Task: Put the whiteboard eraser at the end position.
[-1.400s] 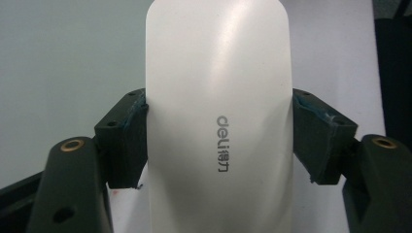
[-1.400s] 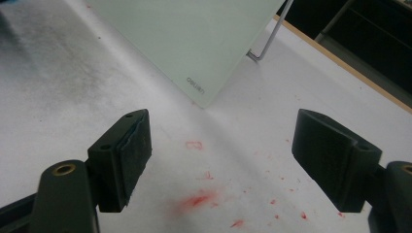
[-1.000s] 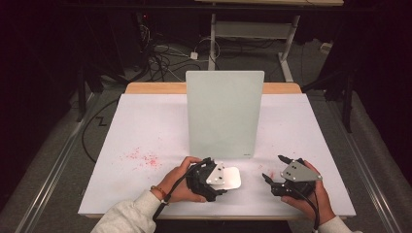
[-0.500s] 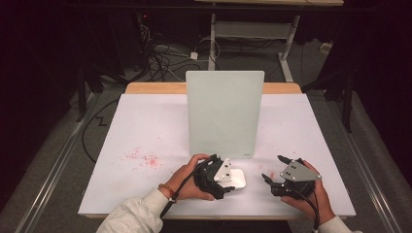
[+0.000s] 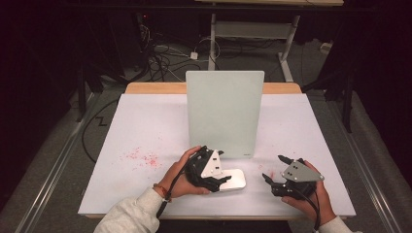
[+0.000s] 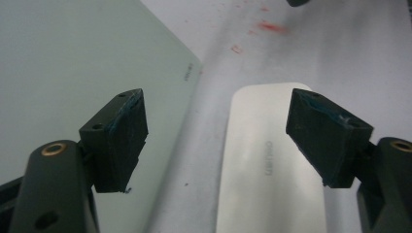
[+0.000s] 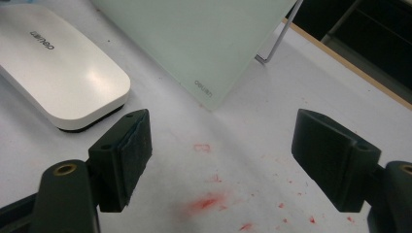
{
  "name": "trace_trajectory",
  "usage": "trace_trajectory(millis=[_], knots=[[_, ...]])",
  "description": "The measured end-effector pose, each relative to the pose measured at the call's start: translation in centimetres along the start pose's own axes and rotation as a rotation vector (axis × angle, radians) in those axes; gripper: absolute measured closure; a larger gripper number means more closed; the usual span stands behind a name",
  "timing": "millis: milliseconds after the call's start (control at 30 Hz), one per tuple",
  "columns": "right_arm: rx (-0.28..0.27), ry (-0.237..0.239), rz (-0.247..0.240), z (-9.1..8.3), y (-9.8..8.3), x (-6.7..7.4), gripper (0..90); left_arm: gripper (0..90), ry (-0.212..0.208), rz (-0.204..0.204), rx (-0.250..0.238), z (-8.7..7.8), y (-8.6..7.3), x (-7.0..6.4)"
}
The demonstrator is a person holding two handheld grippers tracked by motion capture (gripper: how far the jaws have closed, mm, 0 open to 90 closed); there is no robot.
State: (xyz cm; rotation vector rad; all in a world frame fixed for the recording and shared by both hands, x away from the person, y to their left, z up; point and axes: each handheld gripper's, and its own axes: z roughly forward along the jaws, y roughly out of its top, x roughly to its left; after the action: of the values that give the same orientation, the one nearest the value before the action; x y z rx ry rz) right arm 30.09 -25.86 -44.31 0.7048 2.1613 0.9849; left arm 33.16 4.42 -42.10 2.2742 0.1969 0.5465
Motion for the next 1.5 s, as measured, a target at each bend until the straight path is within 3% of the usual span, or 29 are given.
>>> trace_trajectory(millis=[367, 700, 1200, 1500], knots=[[-0.009, -0.009, 0.001, -0.2, 0.1, 0.0, 23.2, 20.7, 0.117, -0.020, -0.049, -1.6, -0.9, 0.7], [-0.026, -0.016, 0.005, -0.5, 0.2, -0.1, 23.2, 20.6, 0.161, -0.040, -0.057, -2.7, -1.8, 1.5], [-0.051, -0.029, 0.009, -0.9, 0.3, -0.2, 23.1, 20.7, 0.261, -0.063, -0.058, -4.7, -3.5, 2.0], [-0.051, -0.038, 0.013, -1.1, 0.2, -0.2, 23.1, 20.6, 0.286, -0.072, -0.068, -5.7, -4.3, 2.0]])
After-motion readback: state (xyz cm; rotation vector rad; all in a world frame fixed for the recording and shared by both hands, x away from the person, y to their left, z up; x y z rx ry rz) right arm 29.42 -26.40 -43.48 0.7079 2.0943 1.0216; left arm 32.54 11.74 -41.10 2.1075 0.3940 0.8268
